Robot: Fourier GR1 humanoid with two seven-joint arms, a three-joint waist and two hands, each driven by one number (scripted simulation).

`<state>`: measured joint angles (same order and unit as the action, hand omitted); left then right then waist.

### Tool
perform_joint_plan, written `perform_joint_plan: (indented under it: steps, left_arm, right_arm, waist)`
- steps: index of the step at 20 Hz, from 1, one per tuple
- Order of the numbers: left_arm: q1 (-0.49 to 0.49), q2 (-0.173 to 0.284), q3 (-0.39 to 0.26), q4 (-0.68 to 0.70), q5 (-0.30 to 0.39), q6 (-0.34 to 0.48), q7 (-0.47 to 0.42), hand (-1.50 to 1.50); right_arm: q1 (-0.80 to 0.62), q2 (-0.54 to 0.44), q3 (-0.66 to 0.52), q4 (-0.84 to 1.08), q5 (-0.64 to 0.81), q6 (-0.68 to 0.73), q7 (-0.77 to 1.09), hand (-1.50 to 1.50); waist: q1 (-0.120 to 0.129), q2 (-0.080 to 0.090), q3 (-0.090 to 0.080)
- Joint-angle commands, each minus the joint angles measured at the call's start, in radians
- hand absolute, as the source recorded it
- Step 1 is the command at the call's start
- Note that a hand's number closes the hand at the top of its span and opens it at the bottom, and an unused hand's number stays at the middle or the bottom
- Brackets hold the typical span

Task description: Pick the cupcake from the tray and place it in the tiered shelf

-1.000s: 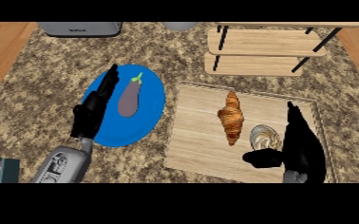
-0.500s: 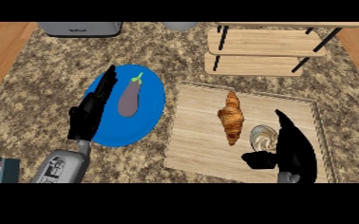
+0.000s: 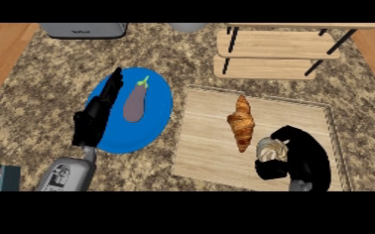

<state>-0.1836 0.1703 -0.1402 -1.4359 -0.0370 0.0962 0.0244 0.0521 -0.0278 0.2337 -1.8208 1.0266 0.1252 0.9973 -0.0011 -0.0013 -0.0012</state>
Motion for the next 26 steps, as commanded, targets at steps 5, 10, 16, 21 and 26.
perform_joint_plan:
  steps: [5,10,16,21,26]
  left_arm:
    - [-0.006,0.013,0.054,0.021,0.004,-0.064,-0.016,0.0]
    - [-0.036,-0.014,0.01,0.009,-0.003,-0.058,0.008,0.0]
    - [-0.038,-0.031,0.015,0.061,-0.03,-0.031,-0.023,0.0]
    - [-0.014,-0.026,0.024,0.003,-0.012,-0.039,0.026,0.0]
    - [0.043,-0.003,0.019,-0.048,-0.021,-0.05,0.018,0.0]
  right_arm:
    - [-0.052,0.027,0.12,0.036,0.061,-0.063,0.029,1.5]
    - [-0.269,0.027,0.439,0.163,-0.024,-0.058,0.028,1.5]
    - [-0.392,0.028,0.557,0.106,-0.133,-0.405,0.104,1.5]
    - [-0.544,0.028,0.641,0.097,-0.046,-0.52,0.262,1.5]
    - [-0.67,0.027,0.539,-0.001,0.033,-0.398,0.378,1.5]
  waist:
    - [0.002,0.001,0.001]
    - [0.066,0.008,0.001]
    - [0.025,0.004,0.001]
    - [0.024,-0.002,0.001]
    - [0.019,-0.007,0.0]
